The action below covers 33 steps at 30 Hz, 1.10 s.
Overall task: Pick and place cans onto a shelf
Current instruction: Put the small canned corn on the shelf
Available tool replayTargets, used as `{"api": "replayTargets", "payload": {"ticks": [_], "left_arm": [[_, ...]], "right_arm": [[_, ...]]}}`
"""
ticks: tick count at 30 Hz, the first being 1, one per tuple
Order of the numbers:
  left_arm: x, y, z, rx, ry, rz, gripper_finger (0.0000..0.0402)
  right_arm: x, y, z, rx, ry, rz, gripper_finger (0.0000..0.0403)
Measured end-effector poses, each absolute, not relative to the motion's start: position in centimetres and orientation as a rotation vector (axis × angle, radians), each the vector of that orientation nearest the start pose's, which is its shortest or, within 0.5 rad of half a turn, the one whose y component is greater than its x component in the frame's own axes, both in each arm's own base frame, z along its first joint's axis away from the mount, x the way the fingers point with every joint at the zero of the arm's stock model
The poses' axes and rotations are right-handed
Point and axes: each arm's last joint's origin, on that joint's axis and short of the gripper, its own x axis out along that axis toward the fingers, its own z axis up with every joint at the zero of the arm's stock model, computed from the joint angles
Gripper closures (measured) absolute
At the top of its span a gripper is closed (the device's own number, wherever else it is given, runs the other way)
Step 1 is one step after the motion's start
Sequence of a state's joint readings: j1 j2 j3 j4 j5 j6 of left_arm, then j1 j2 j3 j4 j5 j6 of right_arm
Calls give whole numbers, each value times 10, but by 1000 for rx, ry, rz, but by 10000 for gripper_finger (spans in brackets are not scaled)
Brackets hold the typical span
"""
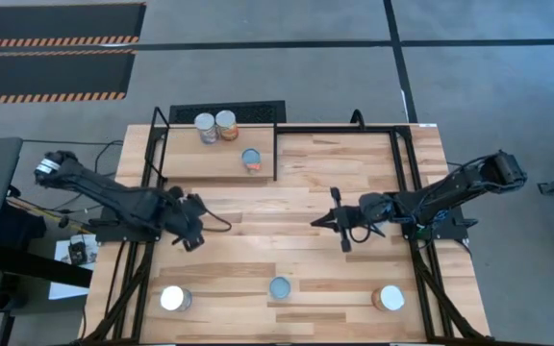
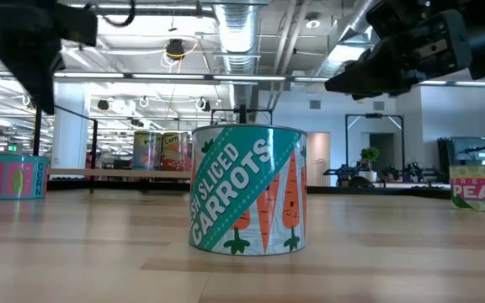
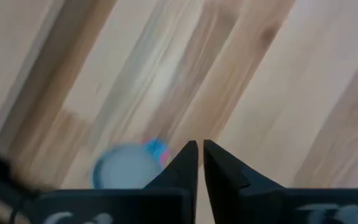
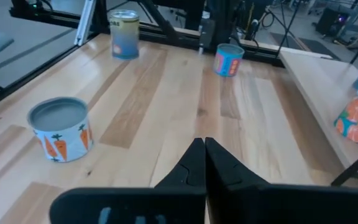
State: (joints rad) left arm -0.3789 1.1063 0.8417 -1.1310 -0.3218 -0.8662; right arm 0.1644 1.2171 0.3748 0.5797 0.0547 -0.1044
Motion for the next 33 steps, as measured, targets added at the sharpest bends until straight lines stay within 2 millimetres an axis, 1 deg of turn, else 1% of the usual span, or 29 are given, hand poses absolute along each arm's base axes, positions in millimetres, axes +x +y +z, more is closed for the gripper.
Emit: {"api": "replayTargets", "payload": {"ticks": [3,6,12,16,19,21,23,26,28,30,32,33], "left_arm": [[162,-58,231,-256,1272,564,365],[165,-59,223,-228,1333,628,333],[174,-54,210,-182,1379,720,274],[172,-45,197,-201,1406,725,257],[165,-36,188,-237,1412,743,255],[161,-33,183,-265,1422,740,257],[159,-32,177,-302,1428,696,262],[158,-32,174,-294,1429,668,283],[158,-32,174,-272,1428,654,309],[161,-32,176,-252,1425,626,346],[168,-34,187,-239,1399,591,384],[172,-34,194,-234,1375,574,390]], "right_arm": [[227,36,183,-132,254,122,396],[227,36,183,-132,253,118,396],[227,36,183,-132,253,119,396],[227,36,183,-132,253,119,396],[227,36,183,-132,253,119,396],[227,36,183,-132,252,119,396],[227,36,183,-132,253,119,396],[227,36,183,-132,252,119,396],[227,36,184,-132,252,118,396],[227,36,184,-132,251,118,396],[227,36,184,-132,251,118,396],[227,36,184,-132,250,118,396]]}}
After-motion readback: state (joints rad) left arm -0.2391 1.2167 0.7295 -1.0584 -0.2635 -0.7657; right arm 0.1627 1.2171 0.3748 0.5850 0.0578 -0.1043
